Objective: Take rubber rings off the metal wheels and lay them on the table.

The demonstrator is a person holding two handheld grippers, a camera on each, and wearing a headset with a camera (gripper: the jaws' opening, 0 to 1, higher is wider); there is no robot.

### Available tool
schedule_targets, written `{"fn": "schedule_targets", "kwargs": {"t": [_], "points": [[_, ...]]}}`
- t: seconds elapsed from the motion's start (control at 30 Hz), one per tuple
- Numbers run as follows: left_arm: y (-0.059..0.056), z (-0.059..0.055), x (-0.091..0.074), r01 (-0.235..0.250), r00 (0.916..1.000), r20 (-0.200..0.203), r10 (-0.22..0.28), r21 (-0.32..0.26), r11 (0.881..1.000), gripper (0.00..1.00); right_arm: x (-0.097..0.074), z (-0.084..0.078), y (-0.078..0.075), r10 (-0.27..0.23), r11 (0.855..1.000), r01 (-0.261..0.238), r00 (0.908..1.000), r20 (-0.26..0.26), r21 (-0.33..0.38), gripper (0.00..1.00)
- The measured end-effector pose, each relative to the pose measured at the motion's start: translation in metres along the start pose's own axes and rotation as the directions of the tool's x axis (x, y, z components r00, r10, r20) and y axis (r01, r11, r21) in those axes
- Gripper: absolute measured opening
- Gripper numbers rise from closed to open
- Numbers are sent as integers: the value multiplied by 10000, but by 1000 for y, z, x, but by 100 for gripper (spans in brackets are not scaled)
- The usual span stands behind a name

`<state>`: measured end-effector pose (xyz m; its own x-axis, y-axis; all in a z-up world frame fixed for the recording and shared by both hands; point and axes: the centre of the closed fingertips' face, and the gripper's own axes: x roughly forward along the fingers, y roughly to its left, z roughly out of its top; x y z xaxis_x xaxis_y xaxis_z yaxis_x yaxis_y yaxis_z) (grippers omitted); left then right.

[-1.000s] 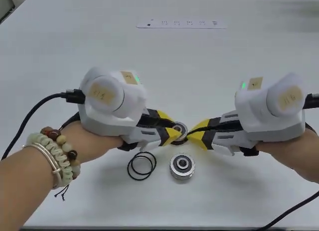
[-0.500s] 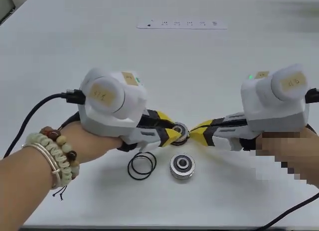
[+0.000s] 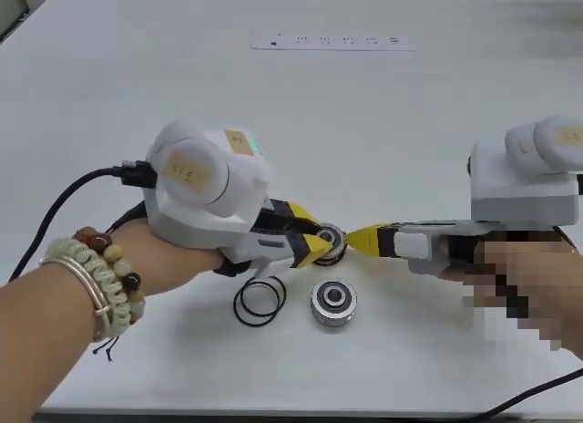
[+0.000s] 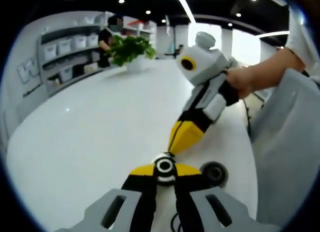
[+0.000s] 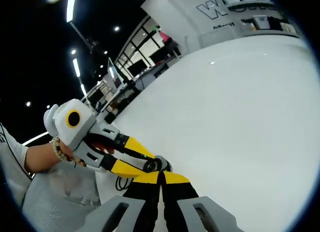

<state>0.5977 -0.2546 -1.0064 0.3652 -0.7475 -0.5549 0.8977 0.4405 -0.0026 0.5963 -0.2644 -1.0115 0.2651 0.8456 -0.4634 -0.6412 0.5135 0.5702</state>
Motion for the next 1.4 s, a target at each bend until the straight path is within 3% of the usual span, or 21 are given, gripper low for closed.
{"fn": "schedule_targets", "kwargs": {"t": [0.2,0.33,1.4], "points": [[0,0,0,-67,10000,27,67,-61,10000,14,-1,0,2,310,9956,-339,9989,337,872,0],[1,-1,0,-106,9999,25,106,-113,9999,13,0,1,4,386,9931,-428,9984,402,1092,0],[1,-2,-2,-270,9996,26,270,-123,9996,13,7,6,13,838,9918,-874,9956,410,936,0]]}}
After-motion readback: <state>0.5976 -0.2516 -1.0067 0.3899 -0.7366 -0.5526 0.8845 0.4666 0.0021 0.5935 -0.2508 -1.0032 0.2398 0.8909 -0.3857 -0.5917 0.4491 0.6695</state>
